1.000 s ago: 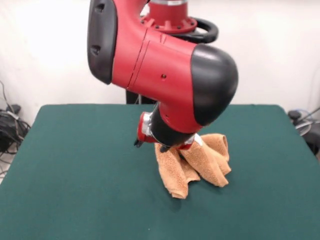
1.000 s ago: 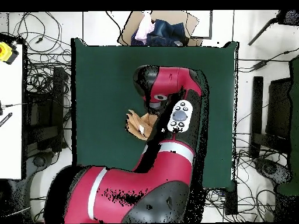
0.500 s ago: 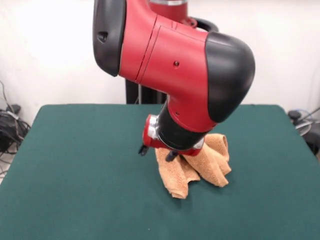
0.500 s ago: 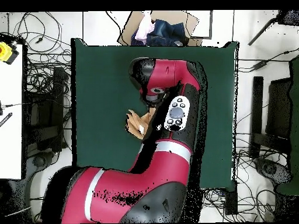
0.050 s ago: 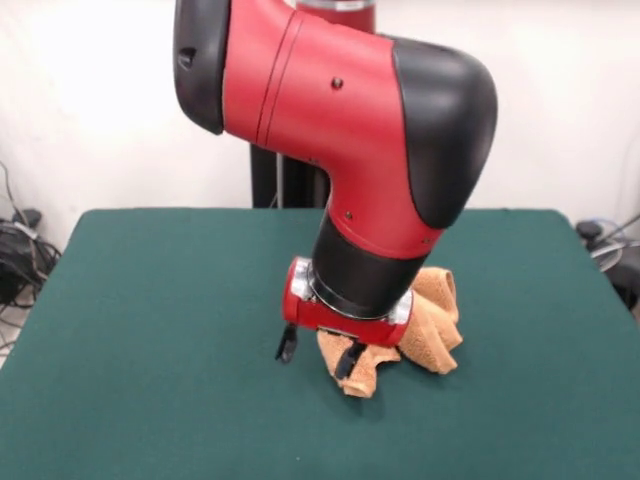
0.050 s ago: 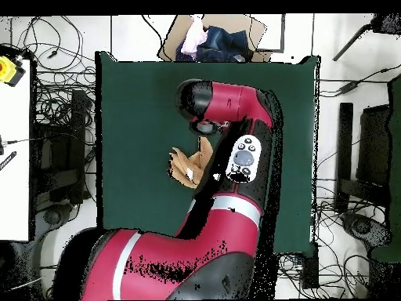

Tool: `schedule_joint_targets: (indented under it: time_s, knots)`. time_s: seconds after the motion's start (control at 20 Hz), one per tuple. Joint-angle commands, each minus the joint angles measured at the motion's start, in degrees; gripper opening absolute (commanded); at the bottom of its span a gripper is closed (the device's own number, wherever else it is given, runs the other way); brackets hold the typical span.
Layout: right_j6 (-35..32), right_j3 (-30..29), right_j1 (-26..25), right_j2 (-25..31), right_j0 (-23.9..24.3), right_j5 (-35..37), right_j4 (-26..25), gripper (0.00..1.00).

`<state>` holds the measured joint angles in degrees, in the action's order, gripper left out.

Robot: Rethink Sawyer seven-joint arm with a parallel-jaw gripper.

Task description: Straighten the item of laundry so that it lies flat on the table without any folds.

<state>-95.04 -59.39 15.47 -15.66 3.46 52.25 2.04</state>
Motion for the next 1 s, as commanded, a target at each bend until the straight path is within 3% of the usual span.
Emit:
schedule_joint_targets:
  time_s: [0.05, 0.2, 0.5, 1.0]
  knots:
    - [-14.68, -10.40, 1.18, 6.33, -0.43, -4.27, 4.82, 1.00]
    - [-12.93, -6.11, -1.68, 3.12, -2.38, 6.40, 3.18, 1.00]
    - [-10.51, -2.57, -3.92, 0.26, -4.38, 20.19, -0.42, 1.00]
    - [-8.93, -0.78, -3.44, 2.38, -3.55, 23.26, -0.10, 1.00]
